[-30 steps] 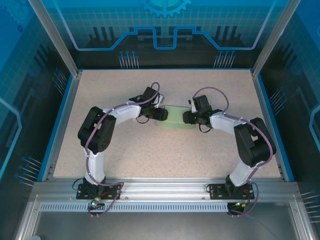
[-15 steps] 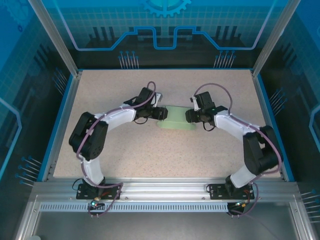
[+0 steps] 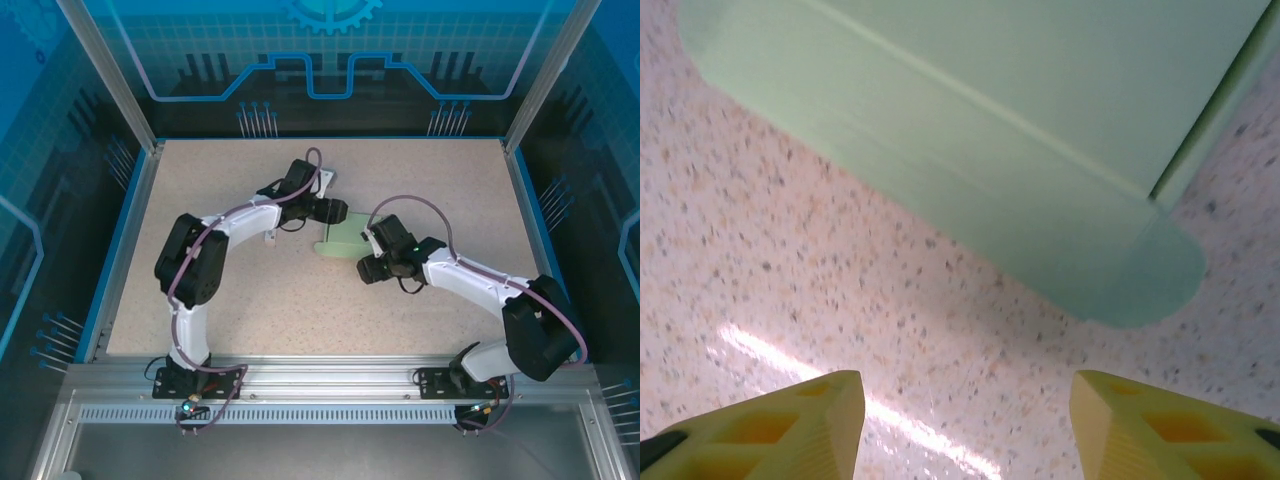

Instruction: Fold the paper box

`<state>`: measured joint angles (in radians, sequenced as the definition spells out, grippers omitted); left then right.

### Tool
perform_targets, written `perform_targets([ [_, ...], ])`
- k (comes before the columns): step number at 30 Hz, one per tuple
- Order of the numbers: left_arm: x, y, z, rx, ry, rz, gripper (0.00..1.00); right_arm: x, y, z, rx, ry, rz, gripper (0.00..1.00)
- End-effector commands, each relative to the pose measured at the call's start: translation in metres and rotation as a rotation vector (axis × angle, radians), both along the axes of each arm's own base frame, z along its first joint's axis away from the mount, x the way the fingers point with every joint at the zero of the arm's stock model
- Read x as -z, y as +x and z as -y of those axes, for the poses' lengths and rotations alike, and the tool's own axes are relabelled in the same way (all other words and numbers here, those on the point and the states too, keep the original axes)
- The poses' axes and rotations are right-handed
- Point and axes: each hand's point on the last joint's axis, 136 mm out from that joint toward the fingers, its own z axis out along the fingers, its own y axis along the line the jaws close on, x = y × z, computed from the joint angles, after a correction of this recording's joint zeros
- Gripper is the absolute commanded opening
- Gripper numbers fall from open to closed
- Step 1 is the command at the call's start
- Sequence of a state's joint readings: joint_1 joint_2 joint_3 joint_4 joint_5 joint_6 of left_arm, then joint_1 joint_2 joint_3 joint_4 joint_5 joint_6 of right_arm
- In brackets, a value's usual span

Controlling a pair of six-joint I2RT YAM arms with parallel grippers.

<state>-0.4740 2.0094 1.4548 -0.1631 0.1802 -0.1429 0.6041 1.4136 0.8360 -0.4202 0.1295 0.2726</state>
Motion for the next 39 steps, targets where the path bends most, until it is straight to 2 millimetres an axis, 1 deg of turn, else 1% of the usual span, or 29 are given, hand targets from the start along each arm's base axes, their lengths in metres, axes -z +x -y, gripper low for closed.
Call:
perform_targets([
  [1, 0.010, 0.006, 0.015, 0.108, 0.004, -0.033, 0.71, 0.002, -0.011, 0.002, 0.007, 0.006, -0.029, 0.58],
  [5, 0.019, 0.008, 0.031, 0.167, -0.018, -0.117, 0.71, -0.001, -0.010, 0.003, 0.011, 0.007, -0.019, 0.58],
  [7, 0.020, 0.004, 0.036, 0.195, -0.032, -0.144, 0.71, -0.002, -0.010, 0.003, 0.012, 0.009, -0.020, 0.58],
  [10, 0.020, -0.006, 0.037, 0.232, -0.043, -0.179, 0.71, 0.001, -0.014, 0.001, 0.004, 0.023, -0.040, 0.58],
  [12, 0.019, -0.013, 0.035, 0.243, -0.038, -0.204, 0.70, 0.002, -0.017, 0.000, -0.001, 0.039, -0.055, 0.58],
  [16, 0.020, -0.029, 0.028, 0.254, -0.029, -0.237, 0.70, 0.003, -0.021, 0.006, 0.012, 0.063, -0.069, 0.58],
  [18, 0.019, -0.031, 0.025, 0.243, -0.024, -0.226, 0.70, 0.001, -0.019, 0.006, 0.017, 0.087, -0.070, 0.58],
  [20, 0.015, -0.030, 0.020, 0.222, -0.011, -0.211, 0.70, 0.002, -0.018, 0.002, 0.018, 0.119, -0.080, 0.58],
  [25, -0.004, -0.023, 0.011, 0.166, -0.020, -0.138, 0.70, 0.015, -0.018, -0.015, 0.020, 0.203, -0.128, 0.58],
  [27, -0.011, -0.020, 0.004, 0.131, -0.017, -0.105, 0.70, 0.018, -0.017, -0.022, 0.016, 0.224, -0.127, 0.58],
  [29, -0.021, -0.017, -0.007, 0.083, -0.012, -0.059, 0.70, 0.013, -0.014, -0.027, -0.013, 0.200, -0.085, 0.58],
  [30, -0.027, -0.016, -0.012, 0.061, -0.014, -0.037, 0.70, 0.007, -0.012, -0.026, -0.039, 0.153, -0.040, 0.58],
  [32, -0.038, -0.015, -0.028, -0.002, -0.013, 0.004, 0.70, -0.006, -0.007, -0.025, -0.110, 0.019, 0.079, 0.58],
  [35, -0.045, -0.015, -0.059, -0.127, -0.042, 0.018, 0.70, -0.024, 0.004, -0.027, -0.201, -0.157, 0.229, 0.59],
  [37, -0.048, -0.019, -0.079, -0.201, -0.067, 0.017, 0.70, -0.029, 0.009, -0.033, -0.280, -0.254, 0.299, 0.60],
  [39, -0.048, -0.024, -0.097, -0.262, -0.080, 0.023, 0.70, -0.030, 0.019, -0.039, -0.350, -0.364, 0.341, 0.62],
])
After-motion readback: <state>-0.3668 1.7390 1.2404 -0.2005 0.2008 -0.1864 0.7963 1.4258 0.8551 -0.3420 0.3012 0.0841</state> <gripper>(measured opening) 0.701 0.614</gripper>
